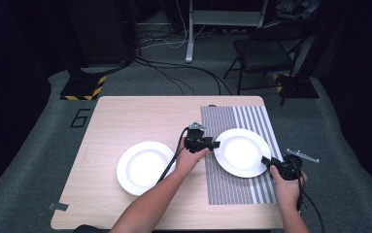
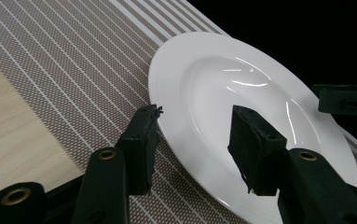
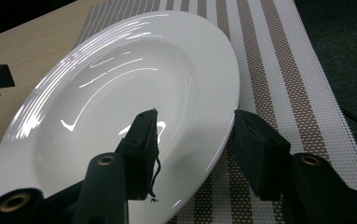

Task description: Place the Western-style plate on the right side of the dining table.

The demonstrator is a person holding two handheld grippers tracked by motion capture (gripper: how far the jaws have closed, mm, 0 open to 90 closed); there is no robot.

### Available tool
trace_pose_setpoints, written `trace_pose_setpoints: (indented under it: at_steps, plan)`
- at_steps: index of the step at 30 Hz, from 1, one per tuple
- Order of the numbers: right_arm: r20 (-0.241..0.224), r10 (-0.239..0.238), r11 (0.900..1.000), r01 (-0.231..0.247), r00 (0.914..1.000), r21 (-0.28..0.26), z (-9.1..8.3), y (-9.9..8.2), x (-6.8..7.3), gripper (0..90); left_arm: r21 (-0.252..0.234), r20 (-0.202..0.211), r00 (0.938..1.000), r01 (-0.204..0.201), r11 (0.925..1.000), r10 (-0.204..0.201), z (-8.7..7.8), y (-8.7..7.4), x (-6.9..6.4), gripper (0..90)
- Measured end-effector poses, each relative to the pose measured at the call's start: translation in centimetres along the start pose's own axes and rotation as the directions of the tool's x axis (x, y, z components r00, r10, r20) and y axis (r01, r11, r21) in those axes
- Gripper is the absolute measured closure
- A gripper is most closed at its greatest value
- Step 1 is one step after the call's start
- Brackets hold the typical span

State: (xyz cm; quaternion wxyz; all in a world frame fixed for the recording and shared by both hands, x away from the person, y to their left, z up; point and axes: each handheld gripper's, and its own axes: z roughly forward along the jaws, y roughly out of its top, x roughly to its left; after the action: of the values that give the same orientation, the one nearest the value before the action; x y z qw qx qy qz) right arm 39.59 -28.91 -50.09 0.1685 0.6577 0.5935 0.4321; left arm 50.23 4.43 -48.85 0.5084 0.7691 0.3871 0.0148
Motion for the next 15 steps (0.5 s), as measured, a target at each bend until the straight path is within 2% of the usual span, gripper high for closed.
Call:
trace_pose_setpoints:
  at_steps: [2,7,15]
  plan:
    - [-0.008,-0.002,1.0,0.002,1.0,-0.007,-0.3,0.0,0.1,50.1,0.005,-0.005,0.9998,-0.019,0.9998,0.019,-0.5,0.1,0.0,51.8]
    - [-0.018,-0.013,0.9996,0.012,0.9998,-0.026,-0.9,0.2,0.3,50.4,-0.003,-0.003,0.9999,-0.013,0.9999,0.013,-1.8,0.2,0.1,51.7]
    - [-0.038,-0.049,0.9984,0.047,0.9981,-0.031,-1.6,0.6,1.0,50.6,0.004,-0.025,0.9991,-0.036,0.9994,0.036,-3.8,0.5,0.4,51.4]
